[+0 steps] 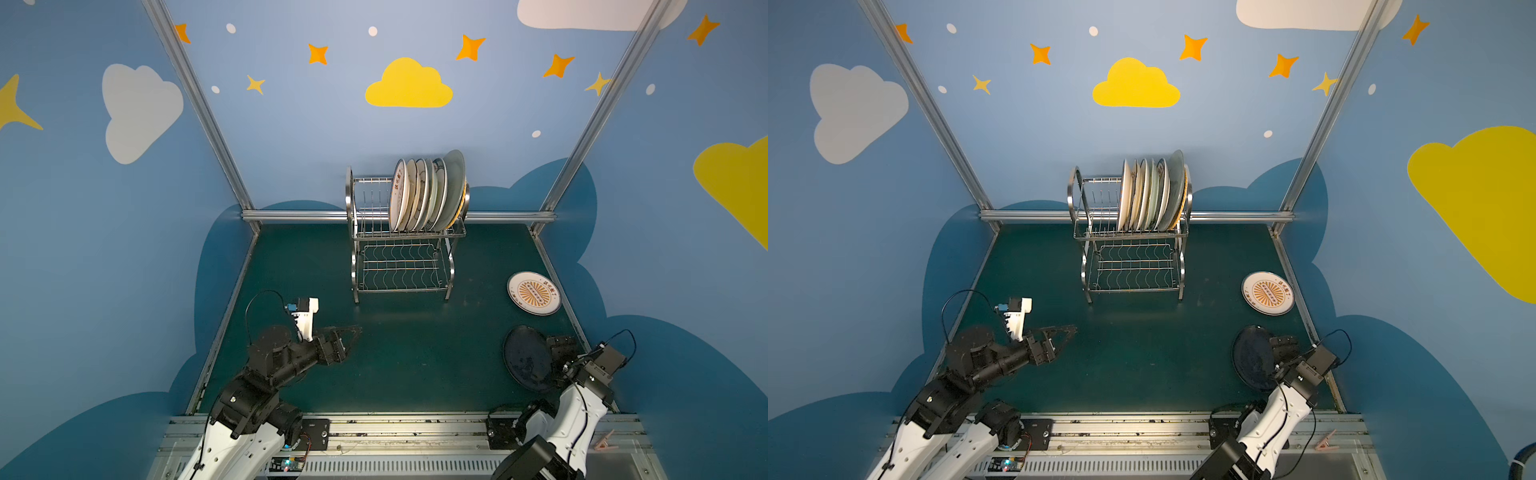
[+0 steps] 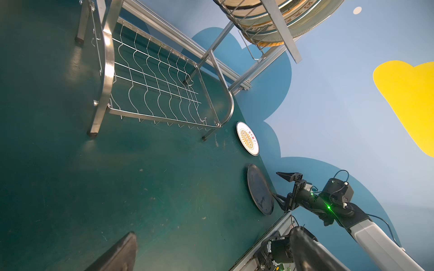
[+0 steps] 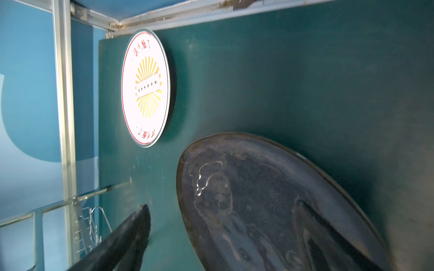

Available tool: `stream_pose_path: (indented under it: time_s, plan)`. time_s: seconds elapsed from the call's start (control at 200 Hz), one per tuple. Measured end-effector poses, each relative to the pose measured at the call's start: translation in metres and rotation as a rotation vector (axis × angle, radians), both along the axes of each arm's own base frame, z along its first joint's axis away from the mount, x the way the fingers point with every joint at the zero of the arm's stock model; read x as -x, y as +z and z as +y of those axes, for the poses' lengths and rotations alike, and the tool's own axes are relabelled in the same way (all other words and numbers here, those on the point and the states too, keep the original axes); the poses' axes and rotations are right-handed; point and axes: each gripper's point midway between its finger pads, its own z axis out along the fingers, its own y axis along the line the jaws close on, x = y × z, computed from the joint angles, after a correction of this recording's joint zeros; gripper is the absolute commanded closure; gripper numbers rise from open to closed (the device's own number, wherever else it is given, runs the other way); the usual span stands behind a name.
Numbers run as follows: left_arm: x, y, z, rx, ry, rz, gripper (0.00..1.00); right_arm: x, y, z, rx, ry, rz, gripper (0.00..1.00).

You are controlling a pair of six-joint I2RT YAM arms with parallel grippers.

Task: Load plates into a dish rack
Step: Pick up the plate from the middle-right of the table.

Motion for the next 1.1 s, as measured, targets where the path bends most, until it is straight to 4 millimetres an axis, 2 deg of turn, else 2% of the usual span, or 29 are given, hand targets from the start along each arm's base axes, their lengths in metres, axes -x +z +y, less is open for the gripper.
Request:
stream_pose_path:
  time_s: [0.18,0.31,0.421,0.656,0.861,0.976,1.102]
  plan:
    - [0.0,0.0,0.0,0.0,0.0,0.0,0.0,0.013,-0.018,-0.016,-0.03,-0.096,0.092,0.07]
    - [0.0,0.0,0.0,0.0,0.0,0.001,0.0,0.013,-0.015,-0.028,-0.021,-0.142,0.092,0.07]
    - [0.0,0.0,0.0,0.0,0.0,0.002,0.0,0.023,-0.021,-0.037,-0.015,-0.197,0.13,0.07]
    - [0.0,-0.001,0.0,-0.002,0.002,0.003,0.0,0.028,-0.017,-0.043,0.005,-0.231,0.128,0.07]
    - [0.0,-0.001,0.0,-0.002,0.003,0.003,0.0,0.019,-0.029,-0.03,-0.087,-0.176,0.116,0.07]
    - [0.0,-0.001,0.001,-0.003,0.004,0.003,0.0,0.013,-0.028,-0.024,-0.115,-0.143,0.09,0.07]
    - [-0.001,-0.002,0.001,-0.004,0.007,0.003,0.0,0.003,-0.027,-0.003,-0.139,-0.055,0.05,0.07]
